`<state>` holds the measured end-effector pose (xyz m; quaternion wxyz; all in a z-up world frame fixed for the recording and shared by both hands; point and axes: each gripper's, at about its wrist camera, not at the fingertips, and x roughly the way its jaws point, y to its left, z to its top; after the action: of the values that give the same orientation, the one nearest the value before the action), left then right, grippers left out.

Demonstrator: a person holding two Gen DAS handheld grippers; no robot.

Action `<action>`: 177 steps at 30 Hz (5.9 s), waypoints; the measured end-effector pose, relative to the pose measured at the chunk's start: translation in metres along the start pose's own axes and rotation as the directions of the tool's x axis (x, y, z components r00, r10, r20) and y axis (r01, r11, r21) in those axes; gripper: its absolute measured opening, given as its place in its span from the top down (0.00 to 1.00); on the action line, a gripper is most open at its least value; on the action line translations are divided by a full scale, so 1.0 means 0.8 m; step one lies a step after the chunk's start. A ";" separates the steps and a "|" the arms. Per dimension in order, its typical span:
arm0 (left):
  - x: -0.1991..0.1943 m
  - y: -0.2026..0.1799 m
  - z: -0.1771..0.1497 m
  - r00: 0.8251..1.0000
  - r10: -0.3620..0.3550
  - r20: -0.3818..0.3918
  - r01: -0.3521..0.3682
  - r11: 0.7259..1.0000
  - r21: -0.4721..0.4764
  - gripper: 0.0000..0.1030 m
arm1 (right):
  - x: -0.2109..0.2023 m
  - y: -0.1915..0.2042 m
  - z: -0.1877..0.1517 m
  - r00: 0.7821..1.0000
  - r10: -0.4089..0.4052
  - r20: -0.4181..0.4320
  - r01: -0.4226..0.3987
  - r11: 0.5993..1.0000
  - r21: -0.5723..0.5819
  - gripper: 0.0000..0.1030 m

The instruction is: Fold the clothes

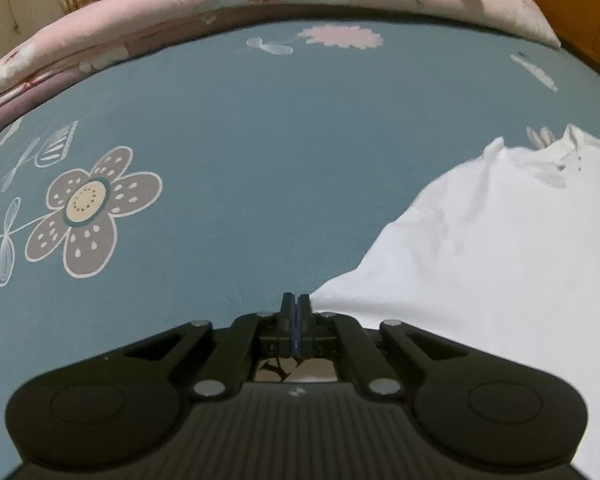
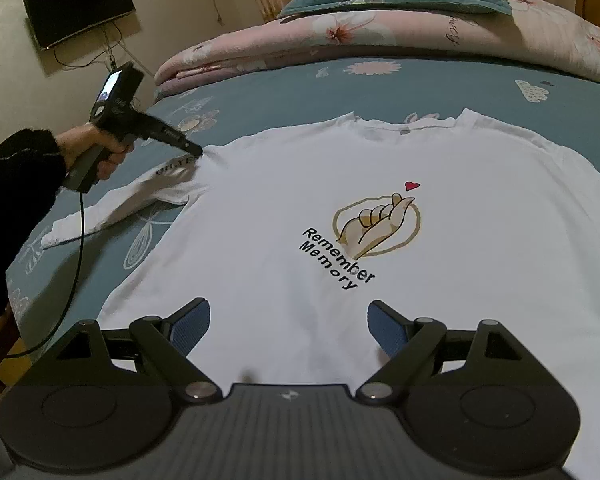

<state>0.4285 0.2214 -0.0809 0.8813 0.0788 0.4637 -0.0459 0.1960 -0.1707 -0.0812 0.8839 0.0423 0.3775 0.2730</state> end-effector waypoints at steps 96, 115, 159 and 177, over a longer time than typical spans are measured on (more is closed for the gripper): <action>-0.088 0.053 -0.174 0.994 0.096 0.058 -0.075 0.951 -0.300 0.34 | -0.008 0.052 0.001 0.996 -0.087 -0.029 0.085 0.995 -0.053 0.13; 0.008 -0.041 -0.016 0.957 -0.251 0.146 0.287 0.894 -0.345 0.36 | -0.008 0.009 0.000 0.997 -0.074 -0.015 0.075 0.997 0.009 0.13; -0.181 -0.198 -0.258 0.994 -0.023 0.107 0.064 0.918 -0.391 0.56 | -0.183 -0.043 -0.128 0.974 -0.192 0.122 0.153 0.949 0.274 0.08; -0.164 -0.172 -0.251 0.992 -0.028 0.123 0.067 0.944 -0.322 0.97 | -0.162 -0.069 -0.141 0.977 -0.189 0.098 0.148 0.936 0.319 0.08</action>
<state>0.1706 0.1233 -0.0981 0.9064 -0.0819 0.4145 0.0056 0.0690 -0.2990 -0.0934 0.9086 0.1654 0.3608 0.1302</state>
